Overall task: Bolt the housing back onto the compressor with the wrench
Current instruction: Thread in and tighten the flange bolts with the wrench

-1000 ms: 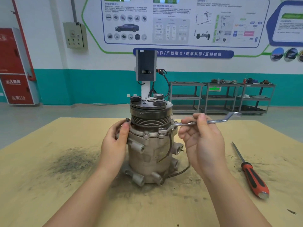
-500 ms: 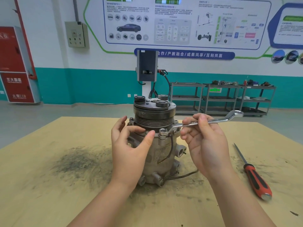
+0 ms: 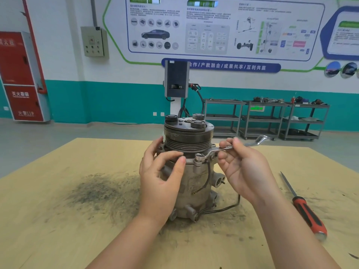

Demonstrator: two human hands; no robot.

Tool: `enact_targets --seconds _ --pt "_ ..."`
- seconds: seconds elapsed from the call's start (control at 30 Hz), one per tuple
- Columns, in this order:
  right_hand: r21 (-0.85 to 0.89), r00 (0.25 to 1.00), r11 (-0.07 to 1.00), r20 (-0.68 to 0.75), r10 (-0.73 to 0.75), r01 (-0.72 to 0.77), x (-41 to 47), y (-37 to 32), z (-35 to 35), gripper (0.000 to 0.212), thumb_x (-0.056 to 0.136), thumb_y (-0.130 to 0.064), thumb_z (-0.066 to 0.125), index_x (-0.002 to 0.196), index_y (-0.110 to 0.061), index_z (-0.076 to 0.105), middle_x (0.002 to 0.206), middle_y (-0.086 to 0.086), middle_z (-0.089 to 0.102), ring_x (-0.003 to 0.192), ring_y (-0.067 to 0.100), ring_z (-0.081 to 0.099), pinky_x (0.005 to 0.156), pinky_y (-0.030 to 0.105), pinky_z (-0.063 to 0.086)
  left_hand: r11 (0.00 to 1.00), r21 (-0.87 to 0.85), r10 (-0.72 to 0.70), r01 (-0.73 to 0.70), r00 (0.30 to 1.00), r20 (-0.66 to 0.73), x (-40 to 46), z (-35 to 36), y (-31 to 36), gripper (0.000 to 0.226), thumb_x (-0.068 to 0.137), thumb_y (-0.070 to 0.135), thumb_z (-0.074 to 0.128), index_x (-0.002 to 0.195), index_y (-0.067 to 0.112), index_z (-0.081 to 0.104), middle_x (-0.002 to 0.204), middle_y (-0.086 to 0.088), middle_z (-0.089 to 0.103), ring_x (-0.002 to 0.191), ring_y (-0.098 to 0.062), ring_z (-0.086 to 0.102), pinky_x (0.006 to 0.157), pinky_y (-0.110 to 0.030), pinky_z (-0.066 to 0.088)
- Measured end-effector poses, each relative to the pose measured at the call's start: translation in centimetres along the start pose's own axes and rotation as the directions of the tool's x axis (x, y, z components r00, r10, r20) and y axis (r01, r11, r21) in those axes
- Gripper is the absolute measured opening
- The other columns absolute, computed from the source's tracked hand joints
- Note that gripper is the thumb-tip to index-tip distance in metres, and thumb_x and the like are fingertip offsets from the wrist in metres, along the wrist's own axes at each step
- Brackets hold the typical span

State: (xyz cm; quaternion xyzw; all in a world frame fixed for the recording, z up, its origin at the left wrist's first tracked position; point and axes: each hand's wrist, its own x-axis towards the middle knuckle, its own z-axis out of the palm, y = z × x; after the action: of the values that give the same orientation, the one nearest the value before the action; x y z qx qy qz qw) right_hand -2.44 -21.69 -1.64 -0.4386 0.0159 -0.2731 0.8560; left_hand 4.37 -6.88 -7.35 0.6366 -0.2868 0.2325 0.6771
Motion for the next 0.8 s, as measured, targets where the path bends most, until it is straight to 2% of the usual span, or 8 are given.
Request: enact_targets --seconds 0.07,0.2,0.4,0.53,0.6,0.67,0.73,0.8 --pt "-0.007 1.0 1.0 0.001 0.02 -0.02 0.3 -0.3 0.0 0.022 0.104 -0.014 0.038 0.089 -0.005 0.052 0.064 0.003 0.065 0.049 0.011 0.057 0.047 0.02 0.051 0.993 0.105 0.048 -0.054 0.997 0.051 0.0 0.0 -0.5 0.047 0.07 0.06 0.069 0.111 0.064 0.045 0.143 0.031 0.033 0.136 -0.017 0.04 0.113 -0.037 0.036" --pt "-0.054 1.0 0.999 0.002 -0.001 0.001 0.4 -0.3 0.4 0.021 0.104 -0.015 0.039 0.09 -0.006 0.052 0.066 0.003 0.065 0.049 0.01 0.057 0.047 0.019 0.05 0.993 0.11 -0.055 0.044 0.994 0.097 0.7 -0.3 -1.6 0.083 0.057 0.066 0.072 0.121 0.059 0.02 0.145 0.007 0.033 0.135 -0.008 0.039 0.109 -0.018 0.037" --pt "-0.212 0.862 0.839 0.041 -0.505 0.501 -1.7 1.5 1.1 0.017 0.104 -0.014 0.038 0.092 -0.011 0.049 0.069 0.003 0.066 0.052 0.017 0.06 0.051 0.025 0.051 0.992 0.119 -0.06 0.048 0.994 0.096 1.2 -0.5 -2.8 0.103 0.051 0.076 0.074 0.132 0.056 0.014 0.129 0.032 0.025 0.128 0.003 0.035 0.094 -0.002 0.028" --pt "-0.193 0.785 0.788 -0.111 -0.609 0.584 -2.7 3.7 1.2 0.018 0.104 -0.013 0.036 0.091 -0.015 0.049 0.071 0.004 0.067 0.053 0.018 0.06 0.053 0.026 0.051 0.991 0.129 -0.059 0.046 0.994 0.094 1.3 -0.5 -2.7 0.109 0.048 0.079 0.07 0.139 0.048 0.017 0.121 0.033 0.027 0.124 0.009 0.032 0.093 0.0 0.024" --pt "-0.284 0.677 0.666 -0.073 -0.733 0.69 -3.1 4.6 1.4 0.019 0.103 -0.017 0.038 0.092 -0.023 0.052 0.076 0.004 0.067 0.056 0.018 0.062 0.056 0.026 0.051 0.987 0.15 -0.067 0.051 0.992 0.104 1.3 -0.5 -2.8 0.116 0.047 0.08 0.069 0.146 0.041 0.021 0.12 0.033 0.027 0.125 0.008 0.032 0.099 -0.006 0.026" --pt "-0.388 0.528 0.448 0.127 -0.84 0.806 -3.5 5.1 1.3 0.021 0.103 -0.024 0.042 0.092 -0.033 0.058 0.084 0.005 0.066 0.064 0.016 0.064 0.063 0.025 0.052 0.983 0.174 -0.074 0.054 0.991 0.112 1.4 -0.6 -2.8 0.123 0.049 0.082 0.072 0.15 0.032 0.023 0.123 0.031 0.029 0.13 0.002 0.034 0.107 -0.018 0.031" --pt "-0.428 0.424 0.261 0.347 -0.837 0.865 -3.9 5.5 1.2 0.019 0.102 -0.031 0.048 0.091 -0.025 0.063 0.09 0.001 0.065 0.077 0.013 0.065 0.073 0.023 0.051 0.981 0.187 -0.081 0.059 0.99 0.113 1.4 -0.6 -2.8 0.121 0.049 0.077 0.072 0.151 0.03 0.025 0.126 0.028 0.031 0.132 -0.005 0.037 0.112 -0.027 0.034" --pt "-0.461 0.35 0.093 0.511 -0.785 0.883 -4.1 6.0 1.2 0.02 0.099 -0.031 0.053 0.091 -0.016 0.064 0.092 0.001 0.064 0.087 0.01 0.063 0.079 0.02 0.05 0.984 0.167 -0.078 0.058 0.99 0.117 1.4 -0.5 -3.0 0.11 0.052 0.07 0.068 0.148 0.035 0.026 0.124 0.03 0.033 0.132 -0.006 0.039 0.109 -0.023 0.036"
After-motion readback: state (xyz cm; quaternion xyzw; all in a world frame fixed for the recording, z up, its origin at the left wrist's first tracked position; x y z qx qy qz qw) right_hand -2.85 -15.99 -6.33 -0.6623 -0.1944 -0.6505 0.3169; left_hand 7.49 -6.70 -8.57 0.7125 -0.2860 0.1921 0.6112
